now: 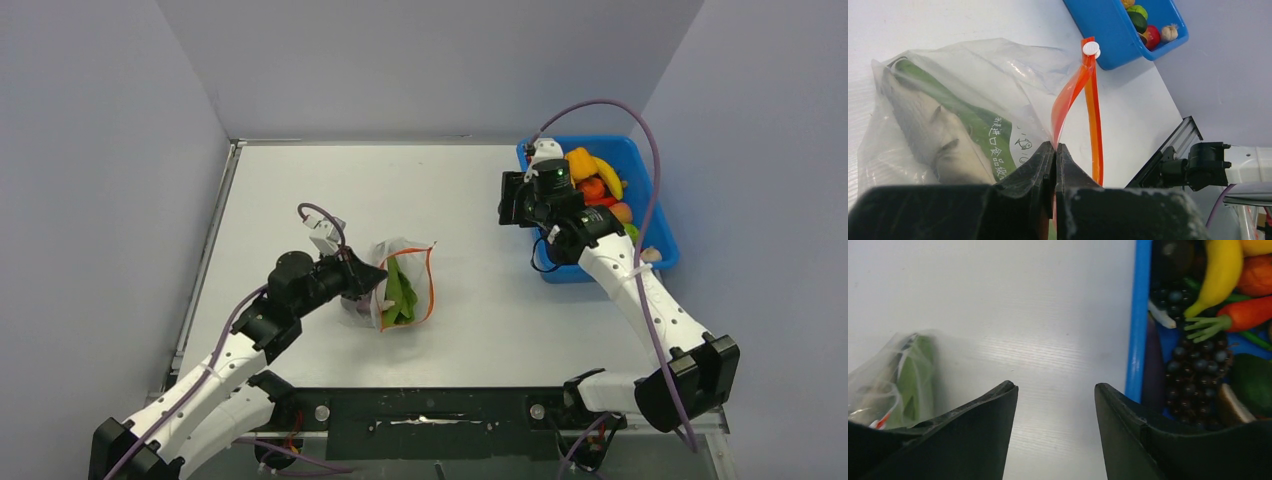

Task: Place the food in the zip-top bag and seal the zipper
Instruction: Pick up the fake fruit from the bin.

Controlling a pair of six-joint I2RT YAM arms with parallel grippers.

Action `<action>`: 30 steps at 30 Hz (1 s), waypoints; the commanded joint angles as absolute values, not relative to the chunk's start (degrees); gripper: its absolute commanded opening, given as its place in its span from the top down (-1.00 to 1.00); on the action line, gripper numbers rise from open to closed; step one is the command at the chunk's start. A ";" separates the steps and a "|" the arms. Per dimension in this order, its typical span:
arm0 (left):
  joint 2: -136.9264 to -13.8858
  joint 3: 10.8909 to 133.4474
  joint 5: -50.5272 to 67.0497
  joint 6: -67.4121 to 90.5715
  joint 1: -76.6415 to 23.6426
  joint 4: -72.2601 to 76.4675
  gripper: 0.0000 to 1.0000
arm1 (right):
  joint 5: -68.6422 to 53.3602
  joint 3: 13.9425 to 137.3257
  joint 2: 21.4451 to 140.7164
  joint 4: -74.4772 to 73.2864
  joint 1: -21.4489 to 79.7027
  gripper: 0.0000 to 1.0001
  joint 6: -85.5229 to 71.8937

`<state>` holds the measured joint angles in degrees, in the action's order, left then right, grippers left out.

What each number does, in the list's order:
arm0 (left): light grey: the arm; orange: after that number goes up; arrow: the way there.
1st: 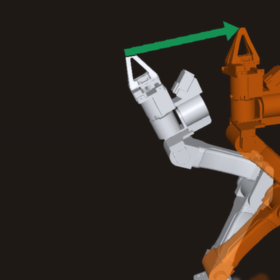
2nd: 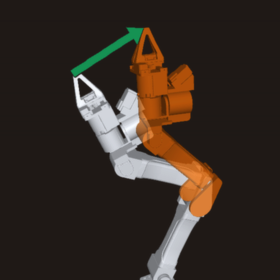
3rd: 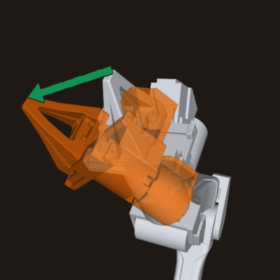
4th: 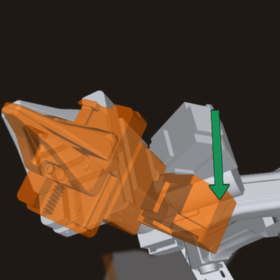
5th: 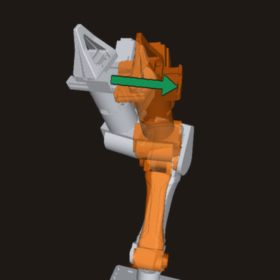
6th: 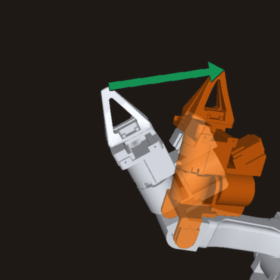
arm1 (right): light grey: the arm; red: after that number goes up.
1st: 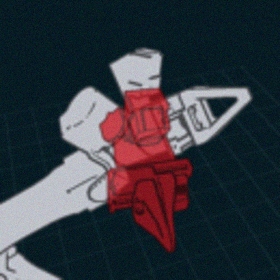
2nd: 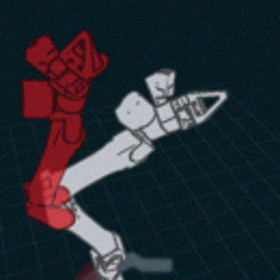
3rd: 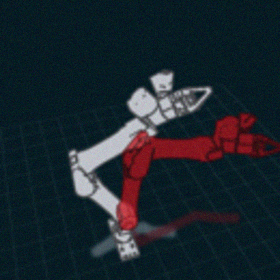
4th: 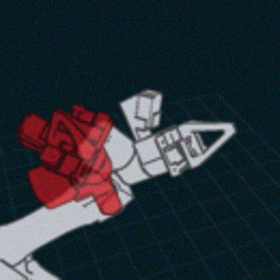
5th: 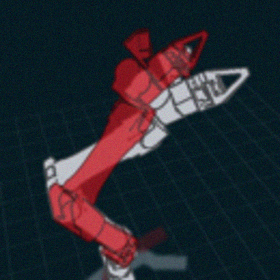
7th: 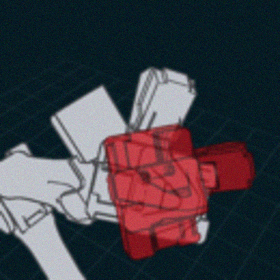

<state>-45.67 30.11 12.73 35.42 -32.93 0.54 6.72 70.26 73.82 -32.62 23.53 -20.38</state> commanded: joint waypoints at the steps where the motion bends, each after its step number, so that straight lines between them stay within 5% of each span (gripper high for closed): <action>1: -44.16 29.90 14.03 34.19 -33.13 3.39 1.00 | 16.79 73.29 74.27 -33.86 20.82 -0.16 -13.17; 13: -45.00 32.08 16.59 32.04 -33.13 0.97 1.00 | 21.68 75.34 84.79 -26.39 9.15 0.03 -7.11; 30: -43.21 30.98 18.47 33.40 -33.29 2.78 1.00 | 10.32 80.48 100.58 -18.94 -1.57 -0.17 -3.71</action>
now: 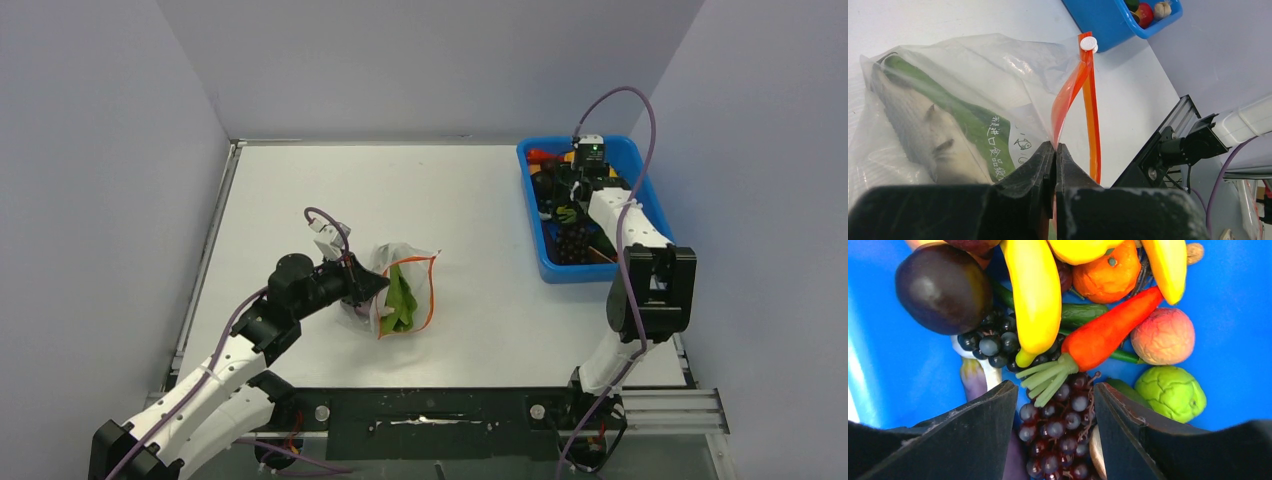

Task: Place the food in the zip-top bag and seal the zipper
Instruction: Pick up the fake fruit from the bin.

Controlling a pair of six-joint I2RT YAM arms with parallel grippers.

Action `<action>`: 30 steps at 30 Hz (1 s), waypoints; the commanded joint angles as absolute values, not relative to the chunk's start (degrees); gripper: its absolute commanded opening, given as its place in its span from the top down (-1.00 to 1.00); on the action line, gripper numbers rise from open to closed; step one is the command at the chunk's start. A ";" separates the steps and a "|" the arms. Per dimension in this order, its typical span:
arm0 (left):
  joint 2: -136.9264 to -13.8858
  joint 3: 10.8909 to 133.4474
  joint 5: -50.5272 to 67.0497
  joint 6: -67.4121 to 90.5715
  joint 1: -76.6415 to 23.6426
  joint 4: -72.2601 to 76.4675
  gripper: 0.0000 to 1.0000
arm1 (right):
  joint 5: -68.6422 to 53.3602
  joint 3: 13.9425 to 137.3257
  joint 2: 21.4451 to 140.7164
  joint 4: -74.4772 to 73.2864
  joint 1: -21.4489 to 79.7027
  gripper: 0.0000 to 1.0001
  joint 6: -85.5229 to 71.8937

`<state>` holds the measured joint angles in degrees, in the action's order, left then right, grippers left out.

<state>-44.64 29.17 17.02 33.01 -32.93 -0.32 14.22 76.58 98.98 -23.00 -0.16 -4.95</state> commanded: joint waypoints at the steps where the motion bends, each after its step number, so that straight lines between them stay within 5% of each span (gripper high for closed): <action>1: -43.10 30.90 18.46 33.44 -33.25 2.73 1.00 | 10.29 80.66 101.19 -18.48 -1.84 -0.18 -3.68; 17: -41.86 29.88 18.02 34.89 -33.29 2.77 1.00 | -3.23 82.57 108.78 -12.40 -6.91 -0.19 -7.20; 30: -41.74 29.82 17.84 34.89 -33.28 2.86 1.00 | -8.06 78.47 107.02 -8.01 -9.38 0.39 -9.00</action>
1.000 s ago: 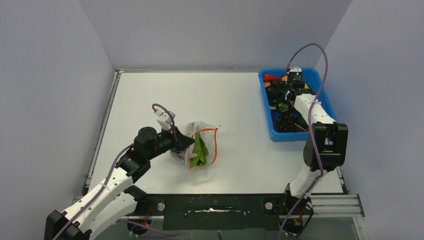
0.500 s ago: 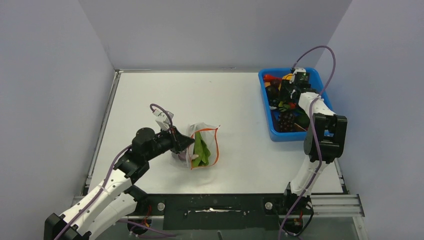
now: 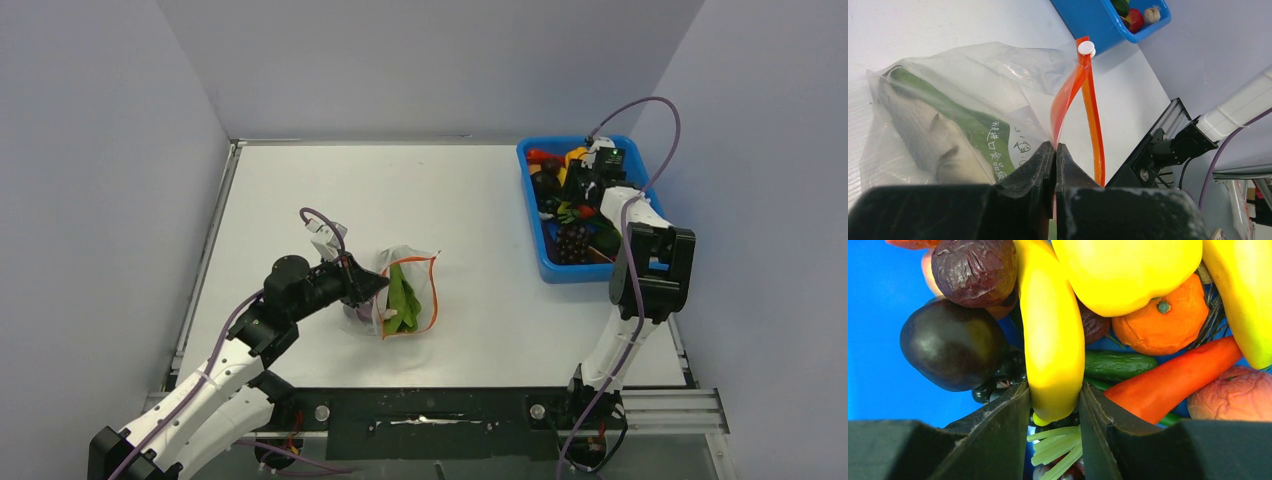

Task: Place the food in the zip-top bag and seal the zipper
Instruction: Pick up the fake fruit from the bin.

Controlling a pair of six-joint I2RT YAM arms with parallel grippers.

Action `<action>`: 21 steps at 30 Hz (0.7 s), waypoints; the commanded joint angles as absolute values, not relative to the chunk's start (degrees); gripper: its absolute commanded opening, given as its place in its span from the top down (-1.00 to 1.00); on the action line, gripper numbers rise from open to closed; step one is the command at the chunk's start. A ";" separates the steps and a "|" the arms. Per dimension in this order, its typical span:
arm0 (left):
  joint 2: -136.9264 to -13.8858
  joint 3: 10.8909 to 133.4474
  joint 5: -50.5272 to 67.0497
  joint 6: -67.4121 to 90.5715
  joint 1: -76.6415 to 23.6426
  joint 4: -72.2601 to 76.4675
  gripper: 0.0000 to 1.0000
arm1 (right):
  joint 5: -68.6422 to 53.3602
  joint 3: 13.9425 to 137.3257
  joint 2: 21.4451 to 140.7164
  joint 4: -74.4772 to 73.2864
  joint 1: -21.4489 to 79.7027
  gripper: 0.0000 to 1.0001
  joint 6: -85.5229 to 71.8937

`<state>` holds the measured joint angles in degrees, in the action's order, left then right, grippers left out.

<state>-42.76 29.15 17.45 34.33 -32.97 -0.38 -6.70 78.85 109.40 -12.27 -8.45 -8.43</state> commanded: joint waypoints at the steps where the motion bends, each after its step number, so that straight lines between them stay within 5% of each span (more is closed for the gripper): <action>1: -41.63 29.80 17.78 34.89 -33.24 2.82 1.00 | -8.08 78.29 106.77 -7.92 -9.47 0.40 -9.01; 21: -41.32 29.31 16.35 35.11 -33.28 3.43 1.00 | -1.05 76.90 97.21 -18.06 -9.60 0.62 -15.92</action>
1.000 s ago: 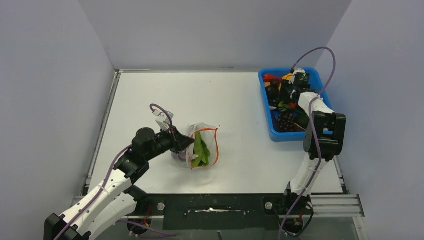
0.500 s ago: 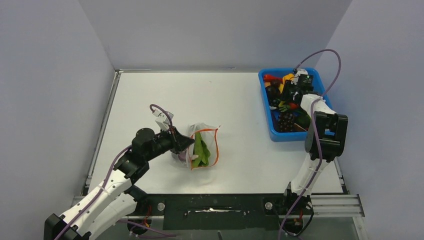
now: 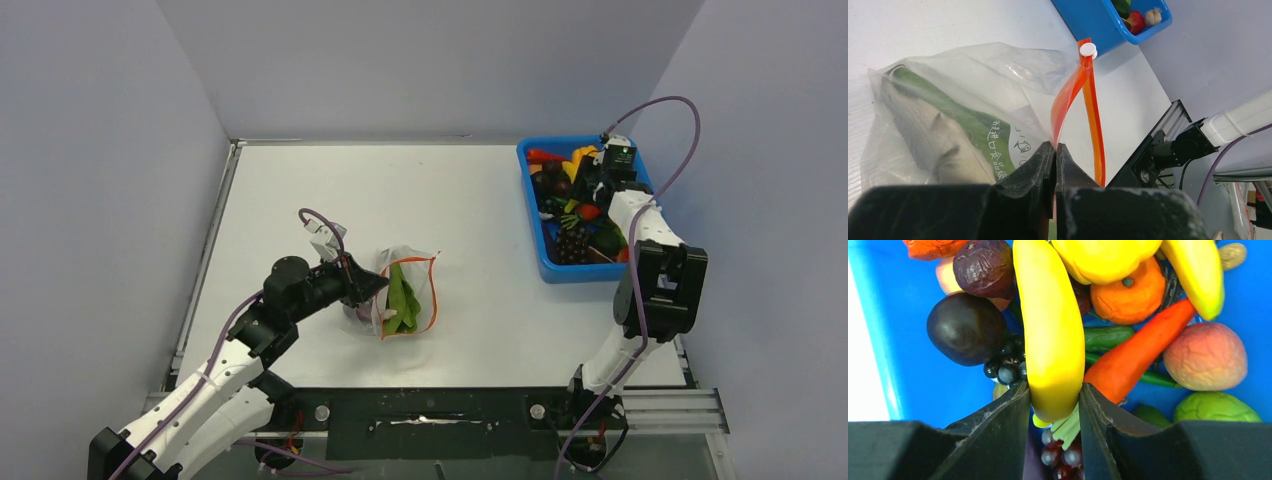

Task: Place the food in the zip-top bag and seal the zipper
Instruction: Pick up the fake fruit from the bin.

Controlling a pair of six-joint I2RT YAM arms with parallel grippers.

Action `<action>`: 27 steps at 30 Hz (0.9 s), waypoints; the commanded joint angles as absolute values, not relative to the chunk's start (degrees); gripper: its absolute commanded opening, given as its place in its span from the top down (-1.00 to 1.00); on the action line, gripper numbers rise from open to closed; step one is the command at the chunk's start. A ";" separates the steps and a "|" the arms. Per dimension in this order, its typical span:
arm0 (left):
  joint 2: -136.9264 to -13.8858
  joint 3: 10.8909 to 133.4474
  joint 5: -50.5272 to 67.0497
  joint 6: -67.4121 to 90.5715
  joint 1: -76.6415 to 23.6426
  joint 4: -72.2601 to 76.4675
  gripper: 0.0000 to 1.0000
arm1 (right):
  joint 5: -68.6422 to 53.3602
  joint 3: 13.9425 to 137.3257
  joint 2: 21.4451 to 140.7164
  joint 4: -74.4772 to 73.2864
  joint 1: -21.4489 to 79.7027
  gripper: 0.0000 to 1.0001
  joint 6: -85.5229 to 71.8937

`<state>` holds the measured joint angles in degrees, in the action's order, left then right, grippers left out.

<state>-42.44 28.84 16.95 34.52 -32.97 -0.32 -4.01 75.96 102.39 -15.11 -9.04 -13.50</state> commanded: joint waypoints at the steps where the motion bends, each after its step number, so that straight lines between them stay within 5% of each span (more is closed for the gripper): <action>1: -41.28 29.23 16.30 35.22 -33.25 3.43 1.00 | -1.34 76.79 96.49 -19.24 -9.63 0.63 -16.25; 27: -43.59 31.89 12.71 34.76 -33.39 3.03 1.00 | -4.21 70.90 65.11 -37.37 0.92 0.66 -17.93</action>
<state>-43.09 28.34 13.78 35.62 -33.08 -0.21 -0.05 71.61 69.52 -36.18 -1.67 -18.44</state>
